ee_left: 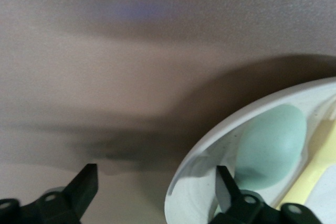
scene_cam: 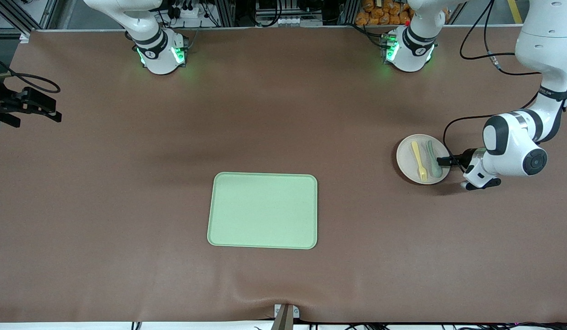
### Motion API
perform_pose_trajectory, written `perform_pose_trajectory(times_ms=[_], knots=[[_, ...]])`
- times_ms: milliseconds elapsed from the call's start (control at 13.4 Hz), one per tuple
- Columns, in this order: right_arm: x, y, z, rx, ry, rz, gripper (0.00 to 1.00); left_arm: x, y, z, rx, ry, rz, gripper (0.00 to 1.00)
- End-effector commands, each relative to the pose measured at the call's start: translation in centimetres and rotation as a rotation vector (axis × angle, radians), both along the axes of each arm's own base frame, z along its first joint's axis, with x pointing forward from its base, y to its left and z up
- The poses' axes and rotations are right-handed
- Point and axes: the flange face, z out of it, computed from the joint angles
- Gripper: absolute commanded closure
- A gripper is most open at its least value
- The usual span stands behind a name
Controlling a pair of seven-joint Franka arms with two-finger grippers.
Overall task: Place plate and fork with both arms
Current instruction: 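Close the left gripper on the plate rim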
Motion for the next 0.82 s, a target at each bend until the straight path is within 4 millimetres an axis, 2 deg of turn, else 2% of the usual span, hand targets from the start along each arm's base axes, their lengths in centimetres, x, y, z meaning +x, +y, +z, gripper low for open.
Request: perform_pose_trajectory(times_ms=[0,75,225,299,749], knots=[[-0.49,-0.24,0.55,0.020,0.000,-0.012,0.00,-0.32,-0.72,0.65,-0.013,-0.016,-0.003,0.39],[-0.49,-0.24,0.55,0.020,0.000,-0.012,0.00,-0.30,-0.81,0.65,-0.014,-0.016,-0.004,0.52],[-0.45,-0.24,0.47,0.020,0.001,-0.012,0.00,-0.33,-0.82,0.57,-0.014,-0.015,-0.004,0.87],[-0.45,-0.24,0.47,0.020,0.001,-0.012,0.00,-0.25,-0.88,0.62,-0.013,-0.016,-0.009,1.00],[-0.49,-0.24,0.55,0.020,0.000,-0.012,0.00,0.17,-0.93,0.89,-0.013,-0.026,-0.030,1.00]])
